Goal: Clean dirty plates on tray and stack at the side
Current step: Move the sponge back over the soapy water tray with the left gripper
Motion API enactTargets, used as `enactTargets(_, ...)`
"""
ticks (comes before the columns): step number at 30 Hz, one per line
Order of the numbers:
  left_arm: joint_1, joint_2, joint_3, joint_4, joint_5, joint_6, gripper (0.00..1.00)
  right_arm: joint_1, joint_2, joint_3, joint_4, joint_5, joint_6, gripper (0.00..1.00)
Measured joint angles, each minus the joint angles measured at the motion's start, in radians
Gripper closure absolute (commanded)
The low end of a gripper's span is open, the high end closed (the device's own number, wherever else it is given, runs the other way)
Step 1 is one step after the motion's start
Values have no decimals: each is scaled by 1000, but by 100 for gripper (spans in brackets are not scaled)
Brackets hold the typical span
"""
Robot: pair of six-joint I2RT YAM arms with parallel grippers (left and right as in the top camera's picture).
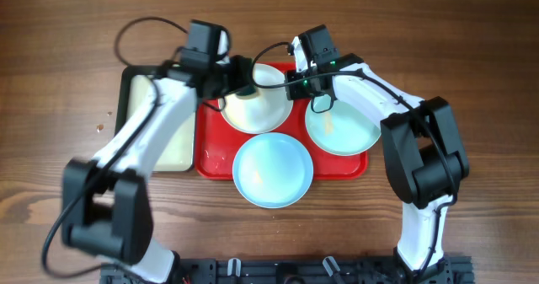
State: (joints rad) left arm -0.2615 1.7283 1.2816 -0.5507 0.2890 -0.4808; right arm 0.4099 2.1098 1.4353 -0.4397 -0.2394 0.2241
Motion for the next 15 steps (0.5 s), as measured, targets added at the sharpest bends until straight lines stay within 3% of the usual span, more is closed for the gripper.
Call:
enactTargets(8, 205, -59, 5, -383, -253, 61, 96, 0, 0, 0, 0, -3, 0, 95)
enactTargets(15, 320, -59, -87, -386, -379, 69, 96, 0, 0, 0, 0, -2, 0, 96)
